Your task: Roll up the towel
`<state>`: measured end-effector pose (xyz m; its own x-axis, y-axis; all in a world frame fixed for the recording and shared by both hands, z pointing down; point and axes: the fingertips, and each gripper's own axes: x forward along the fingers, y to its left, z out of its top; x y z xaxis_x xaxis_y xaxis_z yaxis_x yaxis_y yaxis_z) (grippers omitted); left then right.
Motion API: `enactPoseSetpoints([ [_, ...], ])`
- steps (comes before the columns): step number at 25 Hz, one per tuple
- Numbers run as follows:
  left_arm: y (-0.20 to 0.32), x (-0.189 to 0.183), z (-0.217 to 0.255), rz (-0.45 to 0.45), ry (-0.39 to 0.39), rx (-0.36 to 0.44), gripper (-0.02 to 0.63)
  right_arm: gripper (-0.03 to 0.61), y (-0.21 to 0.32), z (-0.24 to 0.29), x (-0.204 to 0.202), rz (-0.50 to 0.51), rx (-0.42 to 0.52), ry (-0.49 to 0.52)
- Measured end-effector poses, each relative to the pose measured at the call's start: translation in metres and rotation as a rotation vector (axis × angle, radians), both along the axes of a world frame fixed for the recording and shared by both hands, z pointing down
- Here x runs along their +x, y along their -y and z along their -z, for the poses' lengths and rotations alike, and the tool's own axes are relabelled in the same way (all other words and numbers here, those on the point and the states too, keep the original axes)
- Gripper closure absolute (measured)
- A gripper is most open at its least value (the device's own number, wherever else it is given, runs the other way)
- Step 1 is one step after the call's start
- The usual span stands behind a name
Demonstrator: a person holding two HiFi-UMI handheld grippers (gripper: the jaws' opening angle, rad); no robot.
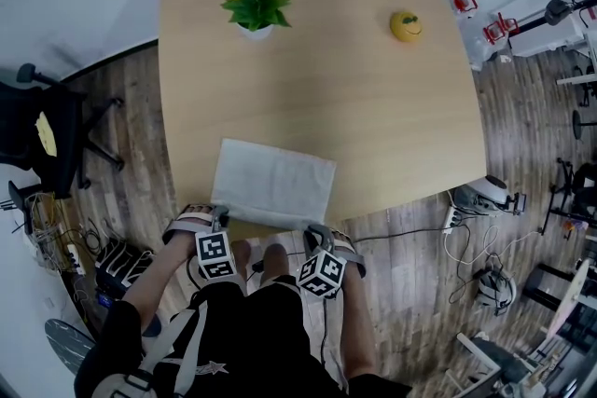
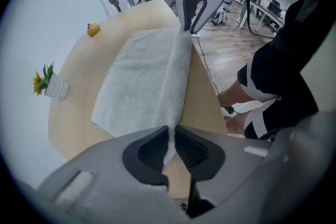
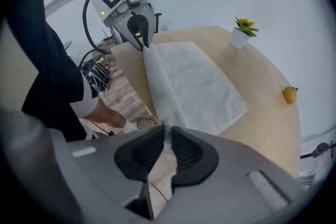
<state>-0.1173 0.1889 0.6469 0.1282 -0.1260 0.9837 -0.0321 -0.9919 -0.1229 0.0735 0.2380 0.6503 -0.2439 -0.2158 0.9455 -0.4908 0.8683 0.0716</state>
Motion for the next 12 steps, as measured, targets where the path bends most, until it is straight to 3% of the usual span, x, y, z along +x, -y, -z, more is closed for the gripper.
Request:
enactPoseSetpoints([
  [12, 0.012, 0.000, 0.013, 0.004, 0.024, 0.036, 0.555, 0.511, 0.008, 0.009, 0.001, -0.021, -0.019, -0.009],
])
